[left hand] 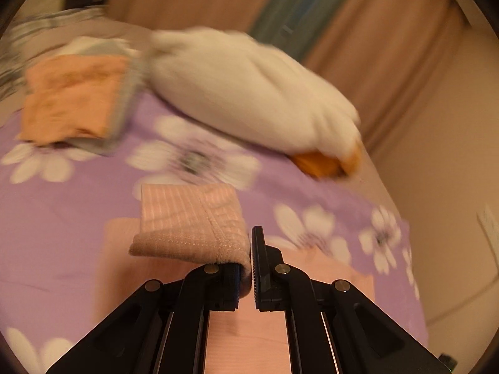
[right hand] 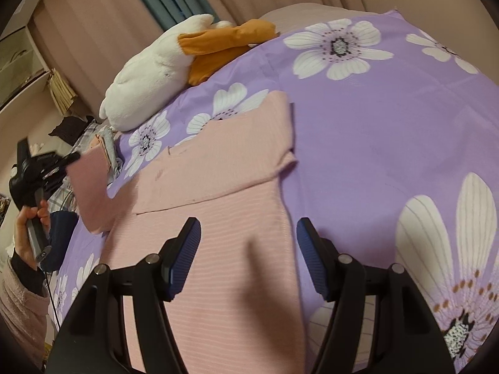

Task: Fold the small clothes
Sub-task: 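Grasp the other sleeve cuff with the left tool and fold it across, then open the left tool to release the sleeve on the shirt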

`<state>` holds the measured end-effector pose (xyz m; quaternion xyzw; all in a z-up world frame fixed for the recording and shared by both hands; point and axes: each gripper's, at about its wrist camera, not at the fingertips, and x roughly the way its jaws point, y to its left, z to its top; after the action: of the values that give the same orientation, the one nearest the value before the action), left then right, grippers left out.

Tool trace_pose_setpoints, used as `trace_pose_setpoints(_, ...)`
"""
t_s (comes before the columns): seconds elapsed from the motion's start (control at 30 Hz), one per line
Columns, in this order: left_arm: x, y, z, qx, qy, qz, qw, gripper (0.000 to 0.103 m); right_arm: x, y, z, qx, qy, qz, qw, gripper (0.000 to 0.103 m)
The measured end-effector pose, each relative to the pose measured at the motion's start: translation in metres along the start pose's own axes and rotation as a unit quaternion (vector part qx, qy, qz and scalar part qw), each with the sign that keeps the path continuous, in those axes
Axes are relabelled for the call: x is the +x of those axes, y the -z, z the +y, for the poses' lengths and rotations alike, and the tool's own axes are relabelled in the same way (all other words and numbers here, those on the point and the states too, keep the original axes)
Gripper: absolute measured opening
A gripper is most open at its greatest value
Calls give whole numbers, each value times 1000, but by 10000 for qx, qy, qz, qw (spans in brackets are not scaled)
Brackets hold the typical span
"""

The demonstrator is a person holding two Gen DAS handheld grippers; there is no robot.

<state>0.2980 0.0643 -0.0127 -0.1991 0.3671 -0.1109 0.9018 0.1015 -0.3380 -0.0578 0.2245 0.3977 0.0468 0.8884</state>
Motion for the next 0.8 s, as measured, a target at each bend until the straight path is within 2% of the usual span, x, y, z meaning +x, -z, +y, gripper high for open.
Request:
trace_pose_setpoints(0.1, 35, 29, -44, 498, 46, 340, 9982, 4, -2, 2, -5, 0, 83, 4, 10000, 65)
trace_pose_setpoints(0.17, 59, 53, -75, 925, -26, 576, 9940, 4, -4, 2, -8, 29, 103, 8, 9999, 65)
trace_pose_setpoints(0.3, 102, 98, -104, 1391, -99, 1390, 9804, 7, -5, 3, -12, 79, 93, 57, 9999, 66)
trace_pose_setpoints(0.37, 113, 115, -107, 1404, -156, 1768, 9741, 27, -5, 2, -10, 28, 68, 68, 10000, 66)
trace_pose_setpoints(0.43, 114, 126, -103, 1359, 4, 1978, 9708, 78, -4, 0, -6, -26, 37, 87, 10000, 67)
trace_pose_setpoints(0.47, 110, 129, -101, 1319, 47, 1990, 9711, 82, -3, -1, -3, -51, 12, 98, 9999, 67)
trace_pose_setpoints(0.53, 96, 133, -91, 1259, 213, 1988, 9717, 82, 0, -4, 5, -127, -93, 105, 9998, 67)
trace_pose_setpoints(0.67, 56, 136, -60, 1113, 310, 1914, 9747, 82, 14, -15, 37, -540, -336, 189, 9978, 67)
trace_pose_setpoints(0.8, 16, 136, -21, 924, 131, 1679, 9814, 82, 47, -25, 91, -1405, -613, 352, 9876, 66)
